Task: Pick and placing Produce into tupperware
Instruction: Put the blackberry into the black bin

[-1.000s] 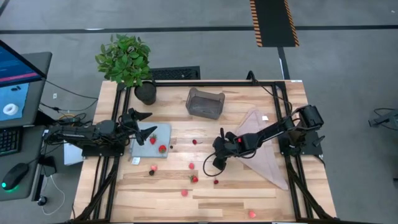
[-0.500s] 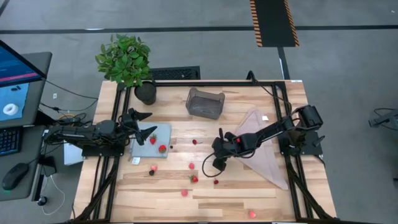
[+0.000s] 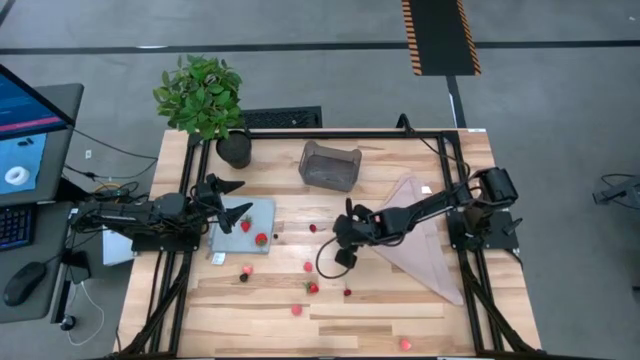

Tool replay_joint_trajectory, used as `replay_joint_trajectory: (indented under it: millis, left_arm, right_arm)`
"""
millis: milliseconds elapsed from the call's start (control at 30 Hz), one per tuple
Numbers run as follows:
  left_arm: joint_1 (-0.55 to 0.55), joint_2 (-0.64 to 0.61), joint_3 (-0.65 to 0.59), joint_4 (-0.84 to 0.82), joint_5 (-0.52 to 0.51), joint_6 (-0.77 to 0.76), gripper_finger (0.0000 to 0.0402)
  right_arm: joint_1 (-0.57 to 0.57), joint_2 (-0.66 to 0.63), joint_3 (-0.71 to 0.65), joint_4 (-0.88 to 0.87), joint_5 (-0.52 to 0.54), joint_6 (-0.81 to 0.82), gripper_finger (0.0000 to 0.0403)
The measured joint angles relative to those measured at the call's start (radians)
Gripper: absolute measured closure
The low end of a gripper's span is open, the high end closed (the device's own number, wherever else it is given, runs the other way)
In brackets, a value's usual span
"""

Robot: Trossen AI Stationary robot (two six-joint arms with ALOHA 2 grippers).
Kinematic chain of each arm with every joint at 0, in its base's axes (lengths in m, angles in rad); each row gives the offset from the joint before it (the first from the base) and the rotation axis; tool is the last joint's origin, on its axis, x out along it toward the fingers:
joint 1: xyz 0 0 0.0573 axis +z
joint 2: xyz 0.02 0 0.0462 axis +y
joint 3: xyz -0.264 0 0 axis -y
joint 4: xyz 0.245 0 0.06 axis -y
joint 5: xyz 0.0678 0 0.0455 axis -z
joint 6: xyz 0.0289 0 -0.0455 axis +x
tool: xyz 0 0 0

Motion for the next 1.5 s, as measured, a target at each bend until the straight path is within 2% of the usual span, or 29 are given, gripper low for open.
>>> replay_joint_trajectory:
  millis: [867, 967, 1233, 1367, 1500]
  left_arm:
    - [0.000, 0.000, 0.000, 0.000, 0.000, 0.000, 0.0017]
    - [0.000, 0.000, 0.000, 0.000, -0.001, -0.002, 0.0017]
    - [0.000, 0.000, 0.000, 0.000, 0.020, -0.020, 0.0017]
    - [0.000, 0.000, 0.000, 0.000, 0.020, -0.021, 0.0017]
    - [0.000, 0.000, 0.000, 0.000, 0.020, -0.026, 0.0017]
  right_arm:
    - [-0.296, -0.004, 0.427, -0.320, 0.040, -0.344, 0.0300]
    - [-0.359, -0.004, 0.448, -0.322, 0.034, -0.349, 0.0300]
    - [-0.530, -0.004, 0.433, -0.318, -0.065, -0.331, 0.0298]
    - [-0.565, -0.004, 0.433, -0.322, -0.179, -0.298, 0.0262]
    - [-0.548, -0.004, 0.433, -0.318, -0.199, -0.296, 0.0196]
